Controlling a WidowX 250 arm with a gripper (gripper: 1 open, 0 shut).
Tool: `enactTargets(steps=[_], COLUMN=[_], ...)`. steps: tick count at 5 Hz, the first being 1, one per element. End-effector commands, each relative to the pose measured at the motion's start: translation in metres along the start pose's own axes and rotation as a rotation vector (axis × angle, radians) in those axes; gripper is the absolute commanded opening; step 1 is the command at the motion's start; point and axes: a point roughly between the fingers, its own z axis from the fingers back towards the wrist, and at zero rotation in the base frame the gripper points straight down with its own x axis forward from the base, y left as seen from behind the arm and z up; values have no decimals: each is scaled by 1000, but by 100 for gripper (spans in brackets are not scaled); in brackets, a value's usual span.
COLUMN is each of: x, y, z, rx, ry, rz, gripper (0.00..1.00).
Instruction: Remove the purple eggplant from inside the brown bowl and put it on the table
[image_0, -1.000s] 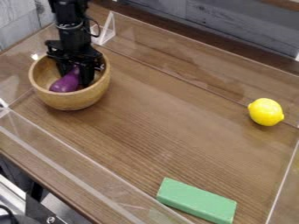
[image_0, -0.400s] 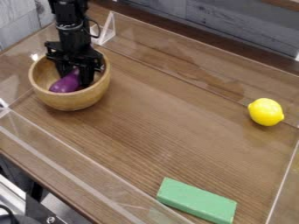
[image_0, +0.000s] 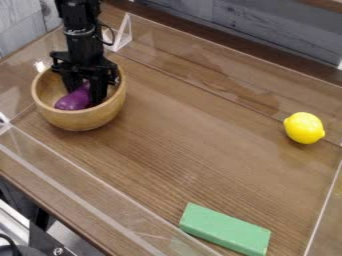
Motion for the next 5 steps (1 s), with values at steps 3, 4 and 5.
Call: enactTargets(steps=[3,4,5], x=[-12,-13,-14], y=[-8,-12,-13], z=[16,23,25], rx=[-46,-58,-65], ry=[33,33,35], rz=[20,20,24], gripper=[0,0,0])
